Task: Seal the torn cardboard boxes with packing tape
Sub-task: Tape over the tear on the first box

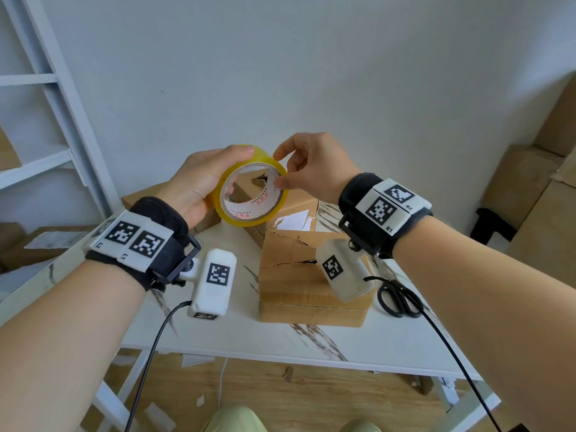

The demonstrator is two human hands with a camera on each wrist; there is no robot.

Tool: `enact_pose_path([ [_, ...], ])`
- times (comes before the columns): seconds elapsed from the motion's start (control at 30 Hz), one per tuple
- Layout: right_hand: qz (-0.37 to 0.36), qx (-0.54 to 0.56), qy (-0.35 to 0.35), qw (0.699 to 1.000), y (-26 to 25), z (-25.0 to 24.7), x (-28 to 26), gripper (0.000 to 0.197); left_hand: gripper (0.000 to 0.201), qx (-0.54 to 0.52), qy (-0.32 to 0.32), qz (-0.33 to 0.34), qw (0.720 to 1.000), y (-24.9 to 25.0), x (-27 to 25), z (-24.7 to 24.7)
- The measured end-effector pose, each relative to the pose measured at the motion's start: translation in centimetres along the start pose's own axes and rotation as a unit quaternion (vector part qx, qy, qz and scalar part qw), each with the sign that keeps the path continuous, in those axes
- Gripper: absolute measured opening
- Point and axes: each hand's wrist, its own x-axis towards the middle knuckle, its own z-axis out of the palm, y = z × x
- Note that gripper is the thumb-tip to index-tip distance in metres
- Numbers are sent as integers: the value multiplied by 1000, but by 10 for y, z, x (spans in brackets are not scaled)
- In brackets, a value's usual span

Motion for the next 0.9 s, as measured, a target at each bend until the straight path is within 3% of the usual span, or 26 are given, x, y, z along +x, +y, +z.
enact_pose_path([
  [0.03, -4, 7, 6, 1000, -1, 0, 0, 30, 10, -1, -6, 11, 1000, 0, 0, 0],
  [0.1, -9, 11, 19, 1000, -2, -1, 1, 30, 22, -9, -10, 20, 1000, -3, 0, 0],
  [0.2, -16, -22, 50, 998, -4, -1, 2, 23, 10, -32, 5, 37, 999, -3, -2, 5],
  [0.3, -8, -39, 87, 995, -5, -3, 2, 20, 16, -44, 22, 51, 997, -2, -3, 7],
  [0.63, -7, -56, 0, 998, -3, -10, -1, 22, 11, -63, -22, 44, 997, -5, -4, 3],
  [0.7, -4, -43, 5, 999, -2, -9, 0, 24, 12, -56, -13, 45, 997, -4, -4, 6],
  [0.83, -8, -44, 42, 998, 0, -9, 2, 19, 43, -66, 7, 42, 997, -4, -1, 8],
  [0.9, -14, -67, 40, 997, -1, -11, 1, 16, 32, -59, 12, 40, 997, -5, -1, 7],
])
